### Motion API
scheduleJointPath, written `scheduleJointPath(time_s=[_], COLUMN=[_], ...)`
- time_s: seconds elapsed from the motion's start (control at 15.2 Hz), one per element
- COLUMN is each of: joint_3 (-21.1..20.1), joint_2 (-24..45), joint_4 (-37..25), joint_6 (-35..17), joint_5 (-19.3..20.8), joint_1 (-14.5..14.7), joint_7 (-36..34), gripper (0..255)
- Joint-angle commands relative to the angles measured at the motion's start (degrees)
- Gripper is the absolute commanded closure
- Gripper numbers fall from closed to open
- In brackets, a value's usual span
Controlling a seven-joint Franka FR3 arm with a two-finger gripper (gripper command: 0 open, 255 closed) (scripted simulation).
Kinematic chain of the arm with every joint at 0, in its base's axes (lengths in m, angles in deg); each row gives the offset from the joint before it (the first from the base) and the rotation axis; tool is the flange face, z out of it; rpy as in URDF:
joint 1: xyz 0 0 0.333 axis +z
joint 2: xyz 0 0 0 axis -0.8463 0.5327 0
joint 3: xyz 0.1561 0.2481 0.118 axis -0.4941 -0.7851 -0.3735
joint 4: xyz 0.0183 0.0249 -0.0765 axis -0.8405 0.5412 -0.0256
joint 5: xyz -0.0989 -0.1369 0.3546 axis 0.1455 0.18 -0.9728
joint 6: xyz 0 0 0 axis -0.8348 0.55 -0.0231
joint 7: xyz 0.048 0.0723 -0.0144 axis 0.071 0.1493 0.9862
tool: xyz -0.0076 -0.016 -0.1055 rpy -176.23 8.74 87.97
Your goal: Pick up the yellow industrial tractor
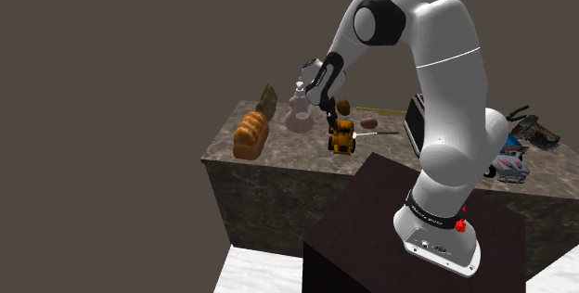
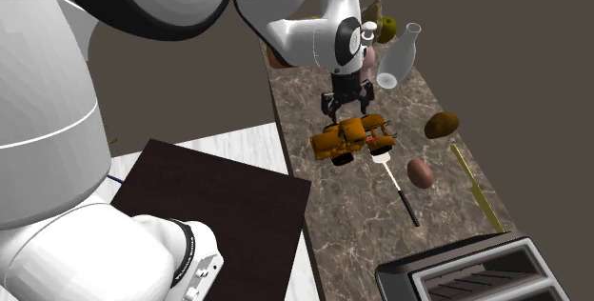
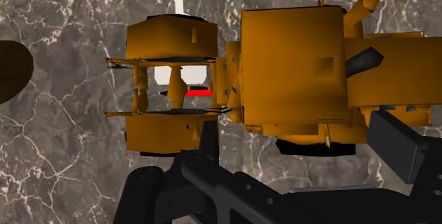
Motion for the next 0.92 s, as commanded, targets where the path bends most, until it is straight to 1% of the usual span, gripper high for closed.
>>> scheduleJointPath(time_s=[0.0, 0.07, 0.13, 0.66, 0.86], joint_3=[-0.05, -0.05, -0.06, -0.08, 0.01], joint_2=[1.01, 1.02, 1.02, 1.23, -0.32], joint_4=[-0.25, -0.26, -0.41, -0.59, 0.02], joint_6=[-0.74, -0.74, -0.62, -0.64, 0.27], joint_5=[0.00, 0.00, -0.04, -0.08, -0.02], joint_1=[-0.08, -0.08, -0.12, -0.15, 0.01], joint_7=[-0.25, -0.25, -0.16, -0.15, 0.11], gripper=[0, 0, 255, 255, 255])
